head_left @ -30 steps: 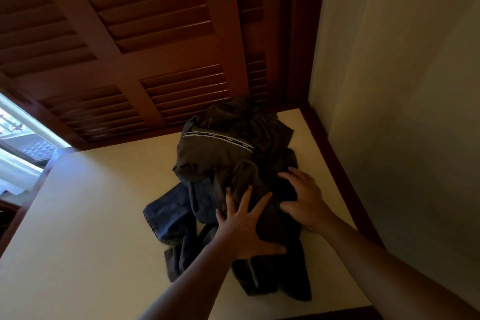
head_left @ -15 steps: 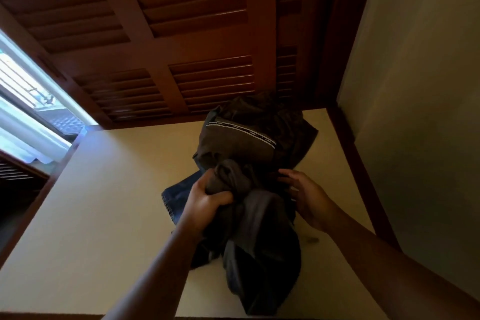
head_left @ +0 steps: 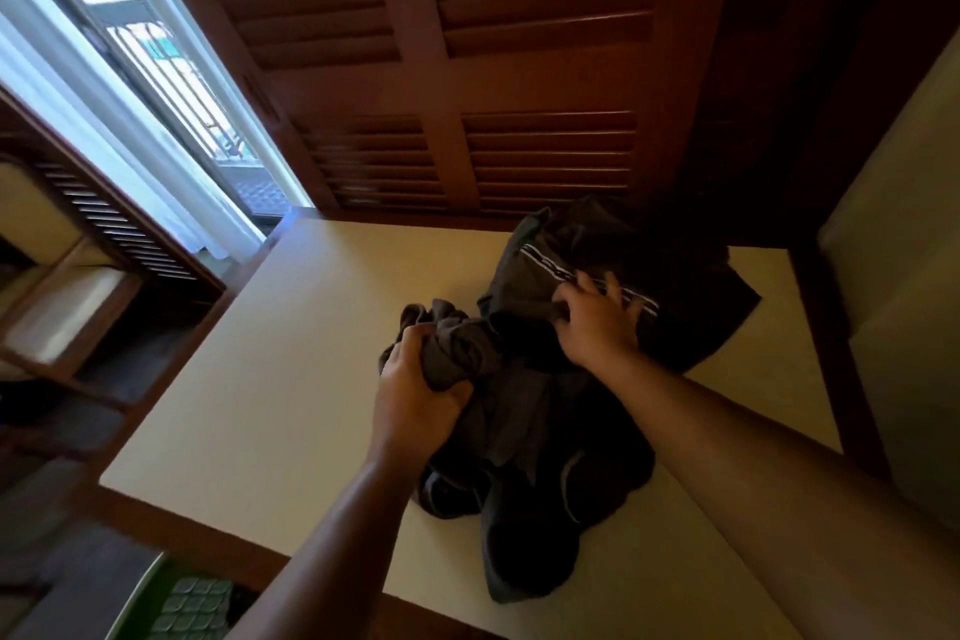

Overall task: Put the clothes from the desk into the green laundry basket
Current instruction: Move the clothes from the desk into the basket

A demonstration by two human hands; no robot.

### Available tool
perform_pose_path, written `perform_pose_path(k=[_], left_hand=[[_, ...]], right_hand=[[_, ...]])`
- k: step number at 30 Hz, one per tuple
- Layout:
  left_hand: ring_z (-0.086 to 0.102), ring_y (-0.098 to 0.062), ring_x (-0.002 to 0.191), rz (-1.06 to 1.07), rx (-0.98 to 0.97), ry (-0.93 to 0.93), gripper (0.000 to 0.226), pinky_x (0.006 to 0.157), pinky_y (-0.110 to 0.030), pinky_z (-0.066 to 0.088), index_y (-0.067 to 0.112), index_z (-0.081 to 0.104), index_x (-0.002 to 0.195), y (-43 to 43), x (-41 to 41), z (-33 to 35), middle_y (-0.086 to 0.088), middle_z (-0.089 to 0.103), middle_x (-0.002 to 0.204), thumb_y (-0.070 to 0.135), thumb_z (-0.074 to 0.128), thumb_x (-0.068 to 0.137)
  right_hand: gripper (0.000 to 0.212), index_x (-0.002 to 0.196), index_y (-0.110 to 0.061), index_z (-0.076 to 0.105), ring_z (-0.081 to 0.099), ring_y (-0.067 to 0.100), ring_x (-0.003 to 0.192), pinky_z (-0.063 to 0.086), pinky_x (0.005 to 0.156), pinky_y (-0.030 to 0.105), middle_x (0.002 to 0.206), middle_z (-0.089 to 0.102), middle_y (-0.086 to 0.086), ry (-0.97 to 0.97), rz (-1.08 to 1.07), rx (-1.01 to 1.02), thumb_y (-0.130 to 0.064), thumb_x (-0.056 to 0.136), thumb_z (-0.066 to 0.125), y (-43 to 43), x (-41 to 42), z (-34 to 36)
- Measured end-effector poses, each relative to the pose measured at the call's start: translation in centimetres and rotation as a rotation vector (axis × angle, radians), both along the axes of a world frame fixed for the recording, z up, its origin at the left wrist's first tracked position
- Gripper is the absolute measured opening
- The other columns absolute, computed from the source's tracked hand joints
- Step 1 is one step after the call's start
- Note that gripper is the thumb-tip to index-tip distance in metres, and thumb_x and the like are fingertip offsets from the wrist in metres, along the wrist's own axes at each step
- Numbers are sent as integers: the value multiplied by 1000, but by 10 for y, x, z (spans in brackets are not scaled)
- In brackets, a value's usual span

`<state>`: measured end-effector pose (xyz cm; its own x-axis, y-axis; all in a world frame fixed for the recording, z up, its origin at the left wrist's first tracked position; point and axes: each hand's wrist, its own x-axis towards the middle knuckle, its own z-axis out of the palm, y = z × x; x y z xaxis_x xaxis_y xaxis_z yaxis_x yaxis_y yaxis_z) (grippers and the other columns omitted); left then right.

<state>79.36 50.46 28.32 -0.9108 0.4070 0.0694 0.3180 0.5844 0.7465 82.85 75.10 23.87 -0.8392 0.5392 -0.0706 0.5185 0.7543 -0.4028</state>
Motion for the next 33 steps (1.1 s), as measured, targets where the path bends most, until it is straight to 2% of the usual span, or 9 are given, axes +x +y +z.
perform_pose_path(k=[5, 9, 12, 15, 19, 22, 25, 30, 33], left_hand=[[61, -24, 100, 96, -16, 21, 59, 79, -31, 47, 24, 56, 122, -19, -4, -25, -2, 65, 113, 10, 80, 70], [58, -32, 105, 92, -62, 7, 60, 84, -41, 52, 20, 54, 122, -14, -2, -38, -6, 60, 115, 10, 80, 68], [57, -35, 104, 59, -98, 20, 59, 80, -43, 52, 20, 53, 121, -7, 1, -42, -8, 60, 114, 12, 81, 69], [57, -35, 104, 29, -111, 37, 57, 81, -49, 55, 20, 52, 119, -3, 4, -43, -8, 60, 113, 14, 80, 70], [56, -36, 111, 2, -136, 29, 68, 88, -53, 56, 20, 50, 130, -6, 9, -42, -9, 59, 120, 16, 82, 70], [51, -35, 118, -72, -194, 67, 75, 91, -47, 52, 18, 48, 139, -6, 18, -37, -10, 56, 129, 18, 81, 71], [46, -33, 125, -143, -300, 112, 81, 94, -46, 49, 20, 44, 144, -7, 25, -36, -8, 52, 134, 23, 81, 72], [46, -32, 129, -146, -385, 114, 84, 94, -46, 52, 22, 41, 147, -11, 19, -39, -6, 51, 139, 27, 82, 75], [46, -33, 130, -150, -426, 107, 83, 92, -47, 53, 22, 40, 147, -10, 14, -45, -6, 52, 140, 27, 83, 75]], right_hand=[[7, 104, -22, 60, 66, 31, 90, 53, 81, 49, 95, 65, 11, 332, 215, -590, -28, 100, 58, -39, 38, 37], [28, 120, -5, 62, 47, 26, 36, 56, 58, 42, 73, 60, 25, 393, 104, -1467, -24, 102, 54, -78, 99, 74], [25, 102, 0, 68, 42, 21, 39, 43, 42, 28, 63, 51, 16, 83, 330, -1320, -24, 95, 67, -74, 136, 92], [17, 76, -27, 74, 55, 14, 51, 44, 52, 27, 66, 62, 0, -341, 549, -994, -35, 91, 73, -74, 150, 109], [24, 77, -27, 66, 65, 13, 76, 48, 67, 32, 79, 64, -5, 115, 131, -491, -48, 87, 72, -63, 125, 69], [30, 104, -27, 63, 49, 31, 127, 46, 99, 48, 137, 51, 1, 42, -88, -157, -51, 87, 68, -30, 100, 25], [26, 113, -26, 56, 13, 33, 152, 21, 119, 56, 163, 24, 3, -215, 11, -166, -36, 91, 64, -22, 88, -2], [24, 93, -30, 52, 56, 31, 99, 46, 73, 36, 98, 56, -1, -219, 56, -297, -8, 85, 56, -31, 94, 17], [26, 111, -23, 64, 65, 22, 94, 51, 73, 32, 101, 67, -1, -552, 422, -690, -17, 87, 73, -26, 102, 60]])
